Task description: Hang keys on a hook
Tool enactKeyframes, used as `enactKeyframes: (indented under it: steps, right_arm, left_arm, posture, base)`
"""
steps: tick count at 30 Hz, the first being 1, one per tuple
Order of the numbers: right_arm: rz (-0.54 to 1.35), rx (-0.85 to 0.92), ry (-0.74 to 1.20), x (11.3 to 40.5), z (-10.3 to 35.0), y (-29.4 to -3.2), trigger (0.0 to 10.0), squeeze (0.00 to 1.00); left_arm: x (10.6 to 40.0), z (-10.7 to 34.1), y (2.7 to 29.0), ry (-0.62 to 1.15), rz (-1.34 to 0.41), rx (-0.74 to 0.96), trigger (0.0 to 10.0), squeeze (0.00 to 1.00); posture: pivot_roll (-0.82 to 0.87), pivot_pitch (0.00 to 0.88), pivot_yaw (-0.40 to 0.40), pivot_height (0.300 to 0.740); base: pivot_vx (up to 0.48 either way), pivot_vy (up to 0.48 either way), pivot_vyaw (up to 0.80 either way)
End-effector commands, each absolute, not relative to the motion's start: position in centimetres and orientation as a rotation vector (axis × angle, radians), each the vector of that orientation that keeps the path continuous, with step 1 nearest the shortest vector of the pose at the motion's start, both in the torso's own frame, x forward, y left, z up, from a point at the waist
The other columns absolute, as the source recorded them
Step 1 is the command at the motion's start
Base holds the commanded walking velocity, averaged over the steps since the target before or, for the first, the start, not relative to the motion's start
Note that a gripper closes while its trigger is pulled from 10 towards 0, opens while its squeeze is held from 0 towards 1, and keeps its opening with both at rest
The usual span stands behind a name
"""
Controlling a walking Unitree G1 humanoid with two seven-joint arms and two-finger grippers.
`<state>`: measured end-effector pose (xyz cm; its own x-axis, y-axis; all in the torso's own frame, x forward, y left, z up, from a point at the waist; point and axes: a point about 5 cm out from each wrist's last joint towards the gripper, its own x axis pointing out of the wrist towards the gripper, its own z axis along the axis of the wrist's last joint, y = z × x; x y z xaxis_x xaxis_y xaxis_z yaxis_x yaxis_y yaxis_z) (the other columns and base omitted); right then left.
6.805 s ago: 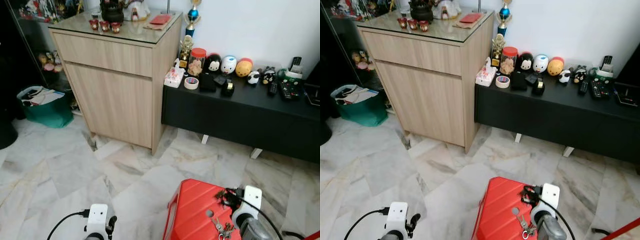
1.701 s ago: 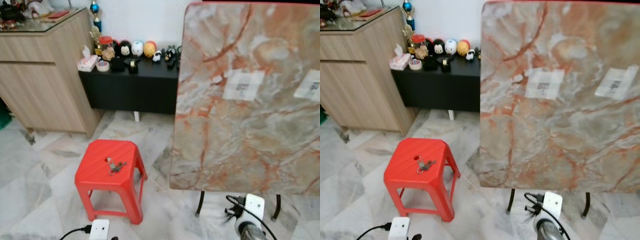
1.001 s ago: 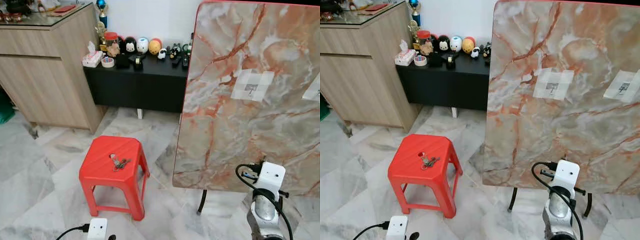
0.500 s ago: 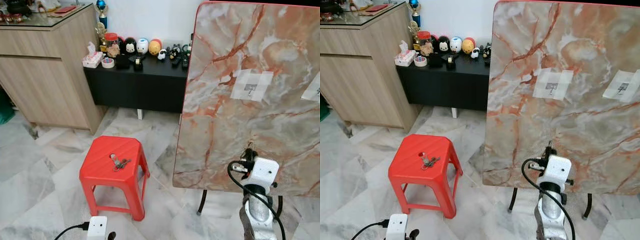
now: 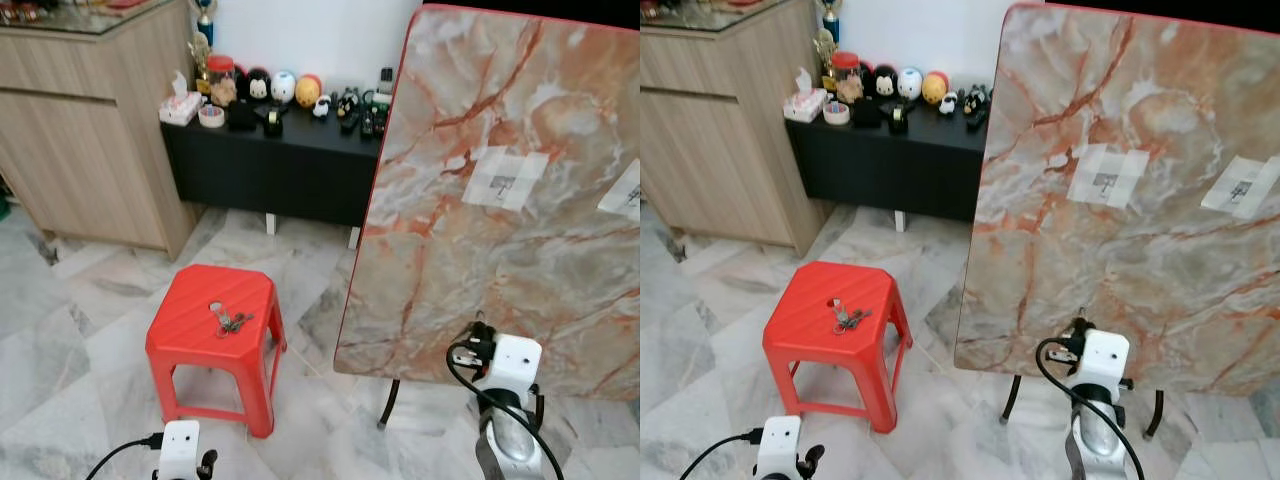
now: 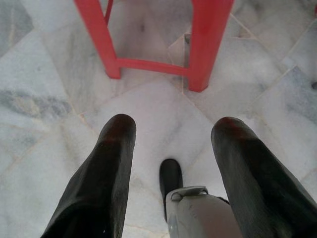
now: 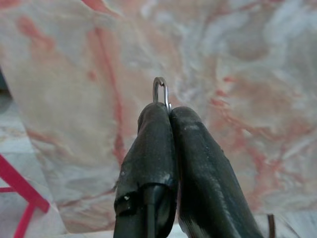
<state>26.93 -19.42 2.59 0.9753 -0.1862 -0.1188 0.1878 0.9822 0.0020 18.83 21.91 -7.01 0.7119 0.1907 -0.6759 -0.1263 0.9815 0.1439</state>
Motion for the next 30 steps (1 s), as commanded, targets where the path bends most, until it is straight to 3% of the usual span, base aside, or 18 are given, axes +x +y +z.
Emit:
enactKeyframes:
  steps: [1, 13, 24, 30]
  right_arm:
    - [-0.199, 0.014, 0.136, 27.1, 2.5, -20.1, 10.0, 0.0]
    - [-0.316, 0.068, 0.155, 25.9, 1.8, -21.4, 10.0, 0.0]
    - [-0.326, 0.089, 0.188, 25.5, 1.2, -21.5, 10.0, 0.0]
    - [-0.317, 0.112, 0.213, 25.3, 0.7, -21.2, 10.0, 0.0]
  left_arm:
    - [18.4, -7.3, 21.8, 0.777, 0.182, 0.078, 10.0, 0.0]
    - [17.9, -7.6, 21.3, 0.797, 0.12, 0.1, 10.0, 0.0]
    - [17.5, -7.9, 21.2, 0.814, 0.116, 0.108, 10.0, 0.0]
    - [17.0, -8.1, 21.0, 0.83, 0.116, 0.108, 10.0, 0.0]
  posture:
    - [0.1, 0.0, -0.121, 0.74]
    - [0.01, 0.0, -0.04, 0.74]
    - [0.01, 0.0, -0.054, 0.74]
    - [0.01, 0.0, -0.061, 0.74]
  base:
    - [0.0, 0.0, 0.0]
    - [0.0, 0.0, 0.0]
    - [0.0, 0.0, 0.0]
    - [0.0, 0.0, -0.46]
